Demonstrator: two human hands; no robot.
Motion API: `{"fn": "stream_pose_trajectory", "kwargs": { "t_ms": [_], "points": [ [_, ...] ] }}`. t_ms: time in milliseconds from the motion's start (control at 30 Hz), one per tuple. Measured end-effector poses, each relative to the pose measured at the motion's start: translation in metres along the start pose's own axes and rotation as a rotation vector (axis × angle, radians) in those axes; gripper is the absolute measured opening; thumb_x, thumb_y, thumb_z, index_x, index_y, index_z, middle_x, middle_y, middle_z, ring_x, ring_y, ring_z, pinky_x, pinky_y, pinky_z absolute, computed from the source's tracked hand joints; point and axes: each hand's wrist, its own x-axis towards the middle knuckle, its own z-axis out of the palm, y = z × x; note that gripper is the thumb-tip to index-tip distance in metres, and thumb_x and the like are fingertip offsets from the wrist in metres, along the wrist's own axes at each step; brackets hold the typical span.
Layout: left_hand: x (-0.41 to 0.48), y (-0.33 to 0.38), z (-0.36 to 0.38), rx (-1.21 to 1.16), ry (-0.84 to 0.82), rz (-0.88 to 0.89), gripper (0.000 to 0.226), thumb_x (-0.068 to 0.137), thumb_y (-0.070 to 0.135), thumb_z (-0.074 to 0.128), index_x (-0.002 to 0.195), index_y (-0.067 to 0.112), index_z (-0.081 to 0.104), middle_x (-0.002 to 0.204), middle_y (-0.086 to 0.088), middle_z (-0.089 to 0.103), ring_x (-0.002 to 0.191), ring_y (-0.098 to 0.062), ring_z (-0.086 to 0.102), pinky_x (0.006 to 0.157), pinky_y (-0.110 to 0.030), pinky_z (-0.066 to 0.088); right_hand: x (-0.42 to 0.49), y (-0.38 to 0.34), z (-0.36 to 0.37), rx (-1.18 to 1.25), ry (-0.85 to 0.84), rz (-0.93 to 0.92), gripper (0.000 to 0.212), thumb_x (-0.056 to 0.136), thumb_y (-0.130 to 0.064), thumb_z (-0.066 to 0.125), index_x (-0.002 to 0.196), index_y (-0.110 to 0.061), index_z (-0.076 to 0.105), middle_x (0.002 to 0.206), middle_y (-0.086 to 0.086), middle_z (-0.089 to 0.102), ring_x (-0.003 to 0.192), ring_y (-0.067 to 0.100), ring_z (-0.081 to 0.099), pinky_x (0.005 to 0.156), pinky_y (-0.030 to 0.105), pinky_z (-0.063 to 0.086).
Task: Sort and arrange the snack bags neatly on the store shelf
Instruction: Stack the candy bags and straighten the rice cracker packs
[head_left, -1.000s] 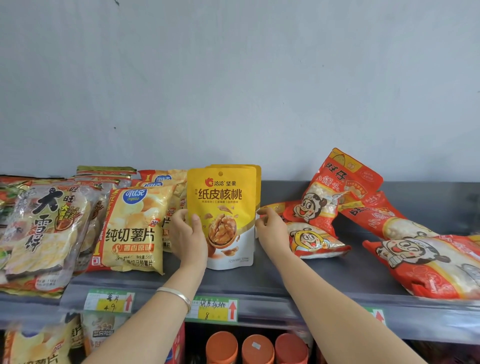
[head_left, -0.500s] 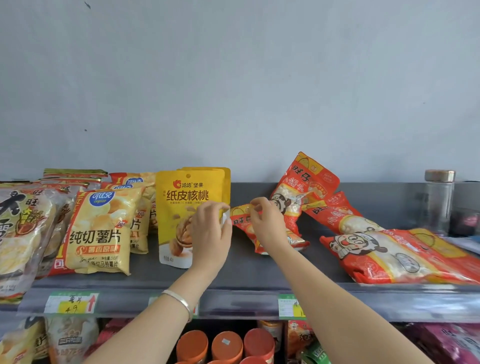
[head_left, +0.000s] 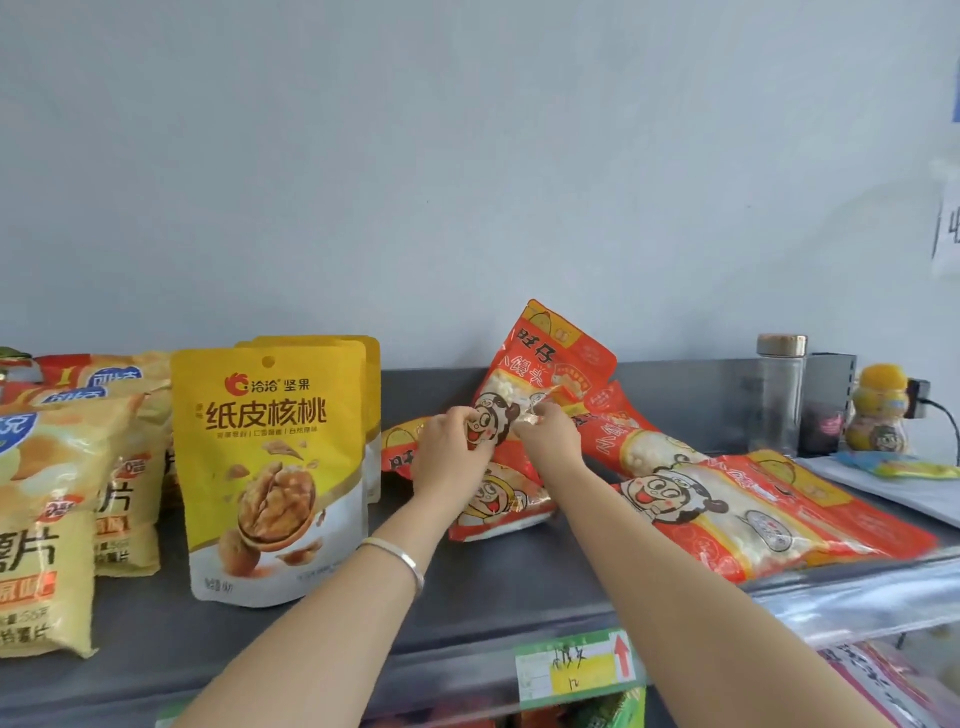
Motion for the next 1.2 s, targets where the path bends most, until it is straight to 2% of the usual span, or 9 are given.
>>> {"fn": "stream_pose_trajectory", "kwargs": {
  "t_ms": [133, 333, 500, 700, 767, 867, 967, 1100, 1200],
  "points": [
    [0.016, -0.016, 0.012, 0.009, -0.021, -0.191, 0.038, 0.089, 0.035, 0.058, 0.125, 0.026, 0.049, 0.132, 0.0, 0.048, 0.12, -0.021, 0.048, 0.085, -0.034, 0.042, 0.029, 0.009, 0.01, 0.135, 0.03, 0.228, 0.046, 0.084, -0.028, 0.063, 0.124, -0.006, 0.051, 0.12, 0.015, 0.057, 0.102, 0.031, 0.059, 0.089, 0.043, 0.053],
    [0.021, -0.026, 0.022, 0.043, 0.007, -0.241, 0.039, 0.088, 0.037, 0.058, 0.125, 0.031, 0.048, 0.133, 0.002, 0.049, 0.124, -0.021, 0.045, 0.099, -0.039, 0.041, 0.043, 0.019, 0.028, 0.387, -0.066, 0.326, 0.11, 0.067, -0.042, 0.084, 0.149, -0.006, 0.02, 0.145, 0.011, 0.042, 0.131, 0.031, 0.043, 0.107, 0.047, 0.04],
    [0.018, -0.033, 0.021, 0.003, 0.009, -0.315, 0.041, 0.087, 0.033, 0.06, 0.126, 0.03, 0.047, 0.139, -0.005, 0.04, 0.13, -0.025, 0.037, 0.109, -0.043, 0.033, 0.051, 0.02, 0.032, 0.43, -0.117, 0.29, 0.114, 0.068, -0.033, 0.086, 0.151, -0.015, 0.011, 0.147, 0.007, 0.039, 0.133, 0.03, 0.041, 0.11, 0.048, 0.036],
    [0.004, -0.027, 0.015, -0.328, 0.018, -0.507, 0.064, 0.082, 0.022, 0.07, 0.137, 0.026, 0.037, 0.148, -0.006, 0.014, 0.135, -0.029, 0.026, 0.108, -0.039, 0.035, 0.049, 0.03, 0.038, 0.516, -0.111, 0.284, 0.114, 0.06, -0.03, 0.089, 0.149, -0.025, 0.019, 0.14, 0.01, 0.048, 0.124, 0.033, 0.05, 0.104, 0.052, 0.043],
    [0.003, -0.023, 0.012, -0.47, -0.006, -0.623, 0.083, 0.079, 0.018, 0.072, 0.146, 0.027, 0.023, 0.151, -0.009, 0.012, 0.134, -0.031, 0.03, 0.104, -0.044, 0.041, 0.048, 0.031, 0.037, 0.478, -0.093, 0.262, 0.11, 0.061, -0.033, 0.088, 0.148, -0.022, 0.021, 0.139, 0.01, 0.049, 0.124, 0.033, 0.05, 0.103, 0.052, 0.043],
    [0.002, -0.02, 0.007, -0.735, -0.071, -0.797, 0.127, 0.048, 0.02, 0.088, 0.147, 0.029, 0.008, 0.148, -0.015, 0.031, 0.12, -0.037, 0.051, 0.087, -0.053, 0.052, 0.047, 0.031, 0.036, 0.401, -0.059, 0.231, 0.104, 0.07, -0.035, 0.083, 0.15, -0.018, 0.018, 0.14, 0.011, 0.047, 0.128, 0.034, 0.047, 0.104, 0.05, 0.042],
    [-0.002, -0.025, 0.008, -0.91, -0.145, -0.8, 0.114, 0.061, 0.012, 0.085, 0.148, 0.02, 0.013, 0.12, -0.019, 0.062, 0.088, -0.033, 0.069, 0.059, -0.042, 0.059, 0.045, 0.03, 0.035, 0.353, -0.041, 0.209, 0.099, 0.073, -0.038, 0.08, 0.149, -0.019, 0.02, 0.14, 0.011, 0.048, 0.126, 0.034, 0.048, 0.103, 0.051, 0.043],
    [-0.002, -0.011, 0.001, -0.664, -0.272, -0.709, 0.108, 0.082, 0.011, 0.071, 0.148, 0.032, -0.011, 0.148, -0.013, 0.036, 0.127, -0.034, 0.048, 0.103, -0.048, 0.042, 0.04, 0.025, 0.035, 0.218, -0.043, 0.135, 0.093, 0.074, -0.045, 0.077, 0.146, -0.018, 0.024, 0.138, 0.011, 0.049, 0.123, 0.033, 0.051, 0.099, 0.051, 0.045],
    [0.002, -0.011, 0.005, -0.574, -0.202, -0.636, 0.1, 0.081, 0.004, 0.069, 0.151, 0.027, 0.001, 0.152, -0.012, 0.028, 0.131, -0.031, 0.041, 0.107, -0.046, 0.038, 0.037, 0.019, 0.033, 0.109, -0.012, 0.041, 0.095, 0.075, -0.05, 0.074, 0.148, -0.022, 0.021, 0.139, 0.011, 0.048, 0.122, 0.034, 0.052, 0.094, 0.05, 0.048]
  ]
}}
